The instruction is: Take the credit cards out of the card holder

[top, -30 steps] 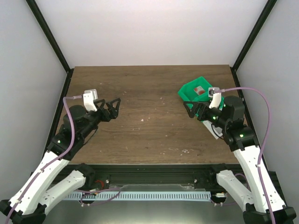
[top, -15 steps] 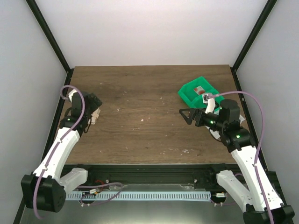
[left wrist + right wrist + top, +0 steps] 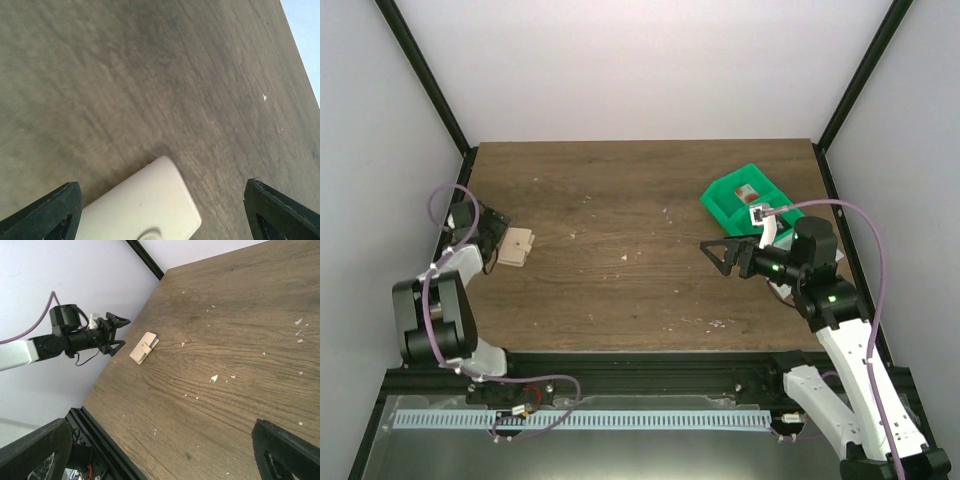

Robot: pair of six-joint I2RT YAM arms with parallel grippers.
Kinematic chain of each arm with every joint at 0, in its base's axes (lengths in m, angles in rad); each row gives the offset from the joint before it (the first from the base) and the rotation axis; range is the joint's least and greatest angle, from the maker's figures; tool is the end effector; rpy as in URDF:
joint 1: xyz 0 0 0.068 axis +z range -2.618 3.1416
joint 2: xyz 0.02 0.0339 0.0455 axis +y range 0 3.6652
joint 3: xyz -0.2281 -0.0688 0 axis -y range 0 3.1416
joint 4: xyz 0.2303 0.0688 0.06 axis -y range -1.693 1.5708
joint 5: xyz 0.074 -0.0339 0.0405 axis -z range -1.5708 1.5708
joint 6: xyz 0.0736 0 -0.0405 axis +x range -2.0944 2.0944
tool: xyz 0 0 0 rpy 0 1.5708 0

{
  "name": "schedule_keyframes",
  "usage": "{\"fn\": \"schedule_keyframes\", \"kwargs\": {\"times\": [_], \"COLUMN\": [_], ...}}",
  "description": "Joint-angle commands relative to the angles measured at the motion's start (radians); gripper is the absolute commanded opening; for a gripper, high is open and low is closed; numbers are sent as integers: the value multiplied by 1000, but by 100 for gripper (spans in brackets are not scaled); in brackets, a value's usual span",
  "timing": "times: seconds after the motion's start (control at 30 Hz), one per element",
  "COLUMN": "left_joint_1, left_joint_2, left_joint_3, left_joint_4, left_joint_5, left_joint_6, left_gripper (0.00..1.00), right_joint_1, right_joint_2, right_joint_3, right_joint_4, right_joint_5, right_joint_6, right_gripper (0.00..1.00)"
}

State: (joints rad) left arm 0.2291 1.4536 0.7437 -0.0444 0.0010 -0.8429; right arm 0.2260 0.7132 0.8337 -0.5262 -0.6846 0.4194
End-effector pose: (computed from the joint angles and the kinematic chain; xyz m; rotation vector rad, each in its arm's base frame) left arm 0.3065 0.0714 0.1344 -1.1974 2.0169 -0.3076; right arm 0.1740 0.0878 0.2983 -0.2725 2.0233 1.0869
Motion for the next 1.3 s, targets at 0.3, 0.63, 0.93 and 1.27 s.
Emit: {"fn": "schedule_keyframes", "kwargs": {"times": [0.3,0.63,0.93,1.27], "left_joint_1": [10,5,-85,-225], "left_joint_2": [269,339,352,255], "left_joint_3": [151,102,123,-37], "left_joint_4": [51,108,49,41], "left_joint_5": [186,249,274,312], "left_joint_6": [127,152,195,172], "left_gripper": [83,76,70,63], "right_joint_1": [6,6,5,5], "right_joint_2": [-29,1,5,-4], "right_joint_3": [-14,-81,-135,-143], "right_joint_4": [-2,49,65,64], "right_joint_5": [-51,-51,-8,-3], "right_joint_6": [9,21,14,28], "right_gripper": [100,100,100,100]}}
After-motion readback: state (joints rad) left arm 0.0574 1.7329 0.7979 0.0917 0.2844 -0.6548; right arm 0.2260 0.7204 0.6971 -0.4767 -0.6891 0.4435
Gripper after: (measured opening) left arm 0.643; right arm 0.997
